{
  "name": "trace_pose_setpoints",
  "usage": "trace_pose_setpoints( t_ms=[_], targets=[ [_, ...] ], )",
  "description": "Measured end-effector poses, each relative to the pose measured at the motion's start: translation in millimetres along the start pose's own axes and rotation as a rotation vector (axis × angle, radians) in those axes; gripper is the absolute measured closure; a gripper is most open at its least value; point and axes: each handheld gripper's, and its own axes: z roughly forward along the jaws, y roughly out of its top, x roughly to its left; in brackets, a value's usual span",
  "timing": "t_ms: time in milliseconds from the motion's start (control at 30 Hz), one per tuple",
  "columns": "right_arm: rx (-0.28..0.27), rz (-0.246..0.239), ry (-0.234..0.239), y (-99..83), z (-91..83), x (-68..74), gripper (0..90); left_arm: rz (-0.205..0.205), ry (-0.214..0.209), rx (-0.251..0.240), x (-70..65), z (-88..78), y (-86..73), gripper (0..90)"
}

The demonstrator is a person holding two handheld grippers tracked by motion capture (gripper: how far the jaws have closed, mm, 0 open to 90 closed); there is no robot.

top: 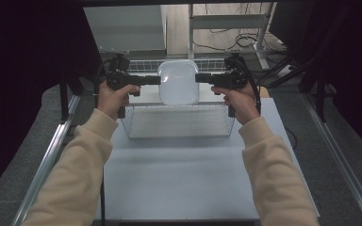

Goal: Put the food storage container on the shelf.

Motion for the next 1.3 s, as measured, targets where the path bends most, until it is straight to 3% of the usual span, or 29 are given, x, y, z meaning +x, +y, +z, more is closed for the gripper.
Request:
trace_pose_setpoints(
  t_ms=[233,433,600,700,833,967,1167,1300],
  targets=[
    [0.016,0.037,-0.002,4.3,7.8,-9.9,80.0,-0.028,0.007,0.020,8.5,7.1,7.3,80.6],
    [0.031,0.093,0.008,11.1,13.0,-18.5,79.2,-0.076,-0.033,0.027,20.1,11.9,15.1,80.5],
    [0.055,0.137,0.007,18.4,19.8,-24.6,76.9,-0.159,-0.050,0.029,34.6,17.8,22.0,79.6],
    [0.055,0.170,0.012,20.8,25.6,-31.3,75.3,-0.229,-0.094,0.029,46.6,21.3,24.1,79.2],
    [0.059,0.200,-0.002,20.4,35.7,-38.3,72.4,-0.315,-0.120,0.031,59.7,25.8,25.0,77.6],
    [0.052,0.240,0.002,19.0,43.8,-44.1,70.9,-0.375,-0.134,0.028,69.0,29.6,24.8,75.3],
    [0.052,0.291,0.004,17.7,48.4,-48.7,69.5,-0.407,-0.128,0.034,75.8,35.6,23.3,71.3],
    [0.056,0.309,-0.002,16.8,50.0,-49.7,68.5,-0.407,-0.117,0.038,76.8,38.7,22.1,68.6]
  ],
)
